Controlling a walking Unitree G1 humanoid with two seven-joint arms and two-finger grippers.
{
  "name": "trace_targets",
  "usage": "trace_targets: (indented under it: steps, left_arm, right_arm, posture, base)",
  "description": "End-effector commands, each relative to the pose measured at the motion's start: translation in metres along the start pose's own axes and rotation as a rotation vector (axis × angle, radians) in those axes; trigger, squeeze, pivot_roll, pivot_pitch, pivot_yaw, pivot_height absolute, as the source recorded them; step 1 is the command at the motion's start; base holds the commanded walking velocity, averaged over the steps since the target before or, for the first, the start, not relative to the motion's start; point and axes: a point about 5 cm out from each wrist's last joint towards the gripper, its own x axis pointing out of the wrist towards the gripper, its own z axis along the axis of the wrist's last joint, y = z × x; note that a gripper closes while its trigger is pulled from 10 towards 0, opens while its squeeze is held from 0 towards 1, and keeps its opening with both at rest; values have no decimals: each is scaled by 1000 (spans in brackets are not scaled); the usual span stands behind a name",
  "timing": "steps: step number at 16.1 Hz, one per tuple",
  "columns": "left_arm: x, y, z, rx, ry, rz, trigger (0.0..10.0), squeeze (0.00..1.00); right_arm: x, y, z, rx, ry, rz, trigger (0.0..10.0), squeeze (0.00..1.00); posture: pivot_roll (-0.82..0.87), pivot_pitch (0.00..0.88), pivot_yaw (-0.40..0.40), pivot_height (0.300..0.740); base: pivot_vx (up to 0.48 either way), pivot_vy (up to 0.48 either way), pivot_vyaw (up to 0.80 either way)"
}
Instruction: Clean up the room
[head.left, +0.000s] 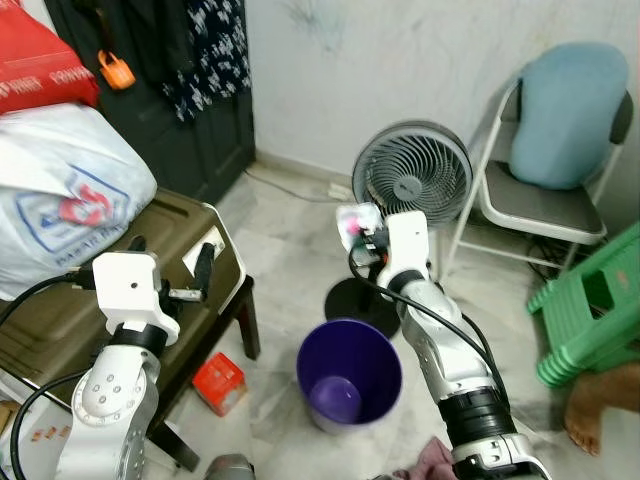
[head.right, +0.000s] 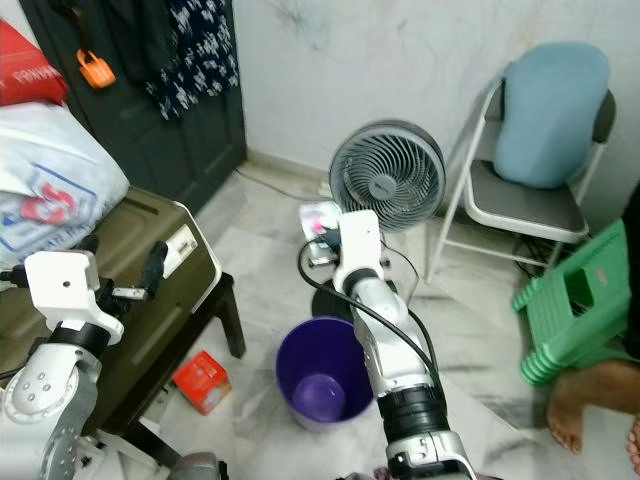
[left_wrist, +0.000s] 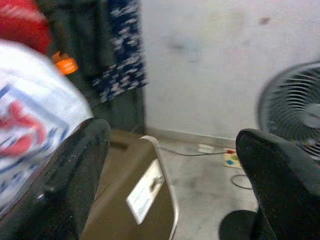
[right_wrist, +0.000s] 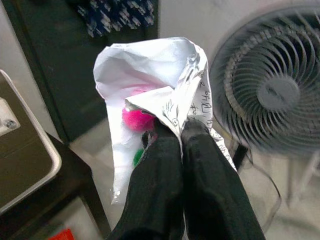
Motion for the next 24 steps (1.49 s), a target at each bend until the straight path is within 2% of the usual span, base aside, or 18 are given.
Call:
trace_targets:
  steps: [1, 2, 3, 5, 6, 9, 14, 17, 19, 20, 22, 24]
  left_arm:
    - [-2, -6, 7, 13, -23, -60, 10000, 0]
    - [-7, -8, 10, 32, -26, -124, 10000, 0]
    - [-10, -10, 12, 40, -24, -158, 10000, 0]
    - [-12, -12, 13, 70, -18, -201, 10000, 0]
    - [-18, -16, 15, 104, -9, -262, 10000, 0]
    - [-23, -16, 17, 149, 4, -314, 10000, 0]
    - [-23, -8, 23, 160, 0, -303, 10000, 0]
    - [-34, -11, 23, 145, 24, -308, 10000, 0]
    - [-43, -10, 29, 147, 42, -296, 10000, 0]
    - [-46, -10, 30, 147, 45, -294, 10000, 0]
    - [-57, -12, 33, 141, 73, -301, 10000, 0]
    - [-63, -15, 33, 133, 89, -300, 10000, 0]
  right_arm:
    - [2, -8, -6, 24, 67, -61, 10000, 0]
    - [3, -9, -14, 50, 153, -100, 10000, 0]
    - [3, -5, -17, 56, 194, -100, 10000, 0]
    - [3, 0, -19, 58, 219, -81, 10000, 0]
    - [5, 6, -19, 64, 222, -64, 10000, 0]
    - [10, 11, -23, 98, 262, -67, 10000, 0]
    - [16, 24, -24, 108, 269, -57, 10000, 0]
    - [15, 35, -35, 129, 322, -56, 10000, 0]
    - [20, 50, -41, 93, 338, -38, 10000, 0]
    - [20, 52, -42, 85, 338, -37, 10000, 0]
    - [25, 51, -44, 54, 343, -79, 10000, 0]
    - [29, 44, -43, 21, 332, -133, 10000, 0]
  posture:
    - [165, 26, -47, 740]
    - [178, 43, -49, 740]
    - [187, 52, -48, 740]
    - [196, 62, -50, 740]
    - [210, 72, -49, 740]
    - [248, 60, -38, 740]
    - [272, 43, -25, 740]
    - [291, 75, -17, 740]
    - [343, 135, 13, 740]
    - [346, 141, 16, 740]
    - [376, 181, 26, 740]
    - [392, 213, 32, 740]
  base:
    - [0, 0, 0]
    - [0, 0, 0]
    - [0, 0, 0]
    - [0, 0, 0]
    - [0, 0, 0]
    - [0, 0, 0]
    - [0, 0, 0]
    - [0, 0, 0]
    - [0, 0, 0]
    - [0, 0, 0]
    - [0, 0, 0]
    - [0, 0, 0]
